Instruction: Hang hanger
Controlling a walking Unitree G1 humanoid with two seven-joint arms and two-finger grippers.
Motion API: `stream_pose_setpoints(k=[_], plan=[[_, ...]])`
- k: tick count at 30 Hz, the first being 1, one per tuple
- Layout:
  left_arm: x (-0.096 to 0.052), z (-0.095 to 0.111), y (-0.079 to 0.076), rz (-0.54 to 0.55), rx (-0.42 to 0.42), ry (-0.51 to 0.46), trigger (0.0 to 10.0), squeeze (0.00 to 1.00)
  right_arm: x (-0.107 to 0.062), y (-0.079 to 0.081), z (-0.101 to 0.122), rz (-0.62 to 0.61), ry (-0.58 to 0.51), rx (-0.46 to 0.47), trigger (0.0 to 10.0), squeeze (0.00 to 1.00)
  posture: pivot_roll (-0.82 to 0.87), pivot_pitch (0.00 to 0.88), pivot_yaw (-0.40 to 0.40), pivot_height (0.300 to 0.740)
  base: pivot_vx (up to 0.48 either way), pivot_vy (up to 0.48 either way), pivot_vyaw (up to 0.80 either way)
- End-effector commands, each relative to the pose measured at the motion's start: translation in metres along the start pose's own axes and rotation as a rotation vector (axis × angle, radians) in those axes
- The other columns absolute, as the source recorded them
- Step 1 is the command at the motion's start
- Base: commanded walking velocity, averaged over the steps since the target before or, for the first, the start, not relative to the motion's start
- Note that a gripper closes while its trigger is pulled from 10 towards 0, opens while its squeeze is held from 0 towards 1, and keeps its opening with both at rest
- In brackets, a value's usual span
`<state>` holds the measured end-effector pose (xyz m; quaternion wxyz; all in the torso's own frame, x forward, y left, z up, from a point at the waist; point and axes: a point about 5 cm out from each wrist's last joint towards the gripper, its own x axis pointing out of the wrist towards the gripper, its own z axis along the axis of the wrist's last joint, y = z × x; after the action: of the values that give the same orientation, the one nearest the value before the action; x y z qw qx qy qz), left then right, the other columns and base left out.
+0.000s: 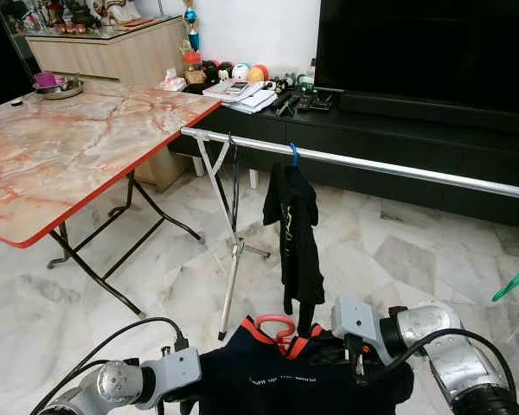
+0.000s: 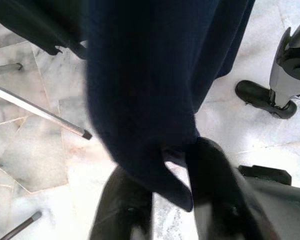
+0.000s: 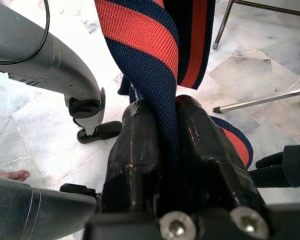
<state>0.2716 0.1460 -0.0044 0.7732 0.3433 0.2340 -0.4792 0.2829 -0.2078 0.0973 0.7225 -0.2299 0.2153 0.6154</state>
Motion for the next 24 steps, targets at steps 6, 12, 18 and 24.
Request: stream_pose_setpoints(k=[6, 12, 18, 24], plan=[[-0.0023, -0.0056, 0.0027, 0.008, 0.015, 0.042, 0.0, 0.0, -0.0065, -0.0054, 0.0101, -0.03, -0.035, -0.037, 10.0, 0.0, -0.03, 0.025, 0.041, 0.74, 0.0, 0.0, 0.0], [-0.0028, -0.007, 0.0031, 0.011, 0.017, 0.052, 0.0, 0.0, -0.0061, -0.0045, 0.0091, -0.03, -0.032, -0.034, 10.0, 0.0, -0.03, 0.025, 0.043, 0.74, 0.0, 0.0, 0.0], [-0.0029, -0.0073, 0.0032, 0.017, 0.017, 0.051, 0.0, 0.0, -0.0043, -0.0033, 0.0084, -0.029, -0.034, -0.032, 10.0, 0.0, -0.02, 0.027, 0.042, 0.74, 0.0, 0.0, 0.0], [-0.006, -0.0091, 0.0101, 0.073, 0.011, 0.064, 0.0, 0.0, -0.0061, -0.0058, 0.0034, -0.06, -0.003, -0.029, 10.0, 0.0, -0.03, 0.03, 0.039, 0.74, 0.0, 0.0, 0.0]])
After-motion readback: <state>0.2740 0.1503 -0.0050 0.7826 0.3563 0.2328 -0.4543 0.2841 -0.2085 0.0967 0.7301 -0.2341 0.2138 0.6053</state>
